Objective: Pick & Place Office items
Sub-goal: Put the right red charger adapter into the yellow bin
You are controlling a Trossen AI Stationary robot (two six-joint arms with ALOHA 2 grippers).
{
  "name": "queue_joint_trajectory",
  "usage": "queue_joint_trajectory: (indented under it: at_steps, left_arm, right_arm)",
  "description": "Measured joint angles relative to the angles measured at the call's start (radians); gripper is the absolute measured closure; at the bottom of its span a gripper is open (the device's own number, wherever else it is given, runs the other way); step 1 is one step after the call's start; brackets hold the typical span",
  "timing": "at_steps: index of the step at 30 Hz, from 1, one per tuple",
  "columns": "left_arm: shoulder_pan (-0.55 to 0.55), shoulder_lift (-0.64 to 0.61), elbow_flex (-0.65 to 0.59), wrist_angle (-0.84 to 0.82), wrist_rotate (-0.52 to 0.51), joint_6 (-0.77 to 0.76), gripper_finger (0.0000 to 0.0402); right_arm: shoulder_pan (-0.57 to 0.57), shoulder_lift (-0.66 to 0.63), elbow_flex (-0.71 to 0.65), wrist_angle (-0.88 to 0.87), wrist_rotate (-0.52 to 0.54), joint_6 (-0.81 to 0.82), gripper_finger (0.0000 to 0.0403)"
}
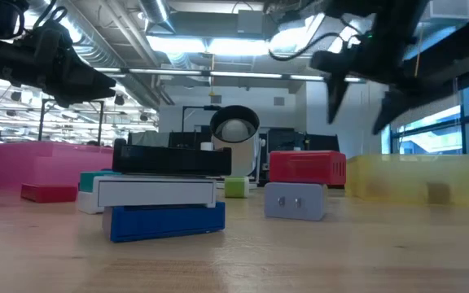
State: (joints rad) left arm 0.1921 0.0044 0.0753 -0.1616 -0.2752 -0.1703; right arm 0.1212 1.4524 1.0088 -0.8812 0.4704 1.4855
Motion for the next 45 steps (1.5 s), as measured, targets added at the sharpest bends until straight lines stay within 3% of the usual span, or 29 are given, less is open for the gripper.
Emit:
queue_joint_trajectory:
  at_steps: [4,8,11,14,20,26,30,36,45]
  left_arm:
    - [0.000,0.000,0.000,0.000,0.000,0.000,0.0198]
    - [0.000,0.000,0.000,0.000,0.000,0.000,0.0198]
    - [0.000,0.000,0.000,0.000,0.000,0.000,0.0197]
    - [0.000,0.000,0.000,0.000,0.000,0.000,0.0198]
    - [0.000,0.000,0.000,0.000,0.000,0.000,0.0197]
    - [0.000,0.000,0.000,0.000,0.000,0.000,0.0198]
    - [0.000,0.000,0.000,0.000,0.000,0.000,0.0197]
    - [0.000,0.000,0.000,0.000,0.000,0.000,0.0198]
    - [0.000,0.000,0.000,-0.002,0.000,0.000,0.0198]
  right_arm:
    - [0.000,0.057,0.000,0.190,0.088,-0.252,0.0019]
    - [0.000,0.083,0.000,0.428,0.150,-0.644,0.0018]
    - [0.000,0.085,0.000,0.546,0.075,-0.930,0.0018]
    - [0.000,0.085,0.000,0.601,-0.044,-1.105,0.0018]
    - [0.000,0.085,0.000,0.686,-0.185,-1.157,0.0018]
    - [-0.002,0.085,0.000,0.749,-0.197,-1.163,0.0018]
    - [-0.003,0.085,0.000,0.755,-0.195,-1.268,0.0018]
    - [0.038,0.101,-0.002,0.767,-0.306,-1.361,0.0018]
    - [0.150,0.162,-0.002,0.835,-0.178,-1.320,0.0018]
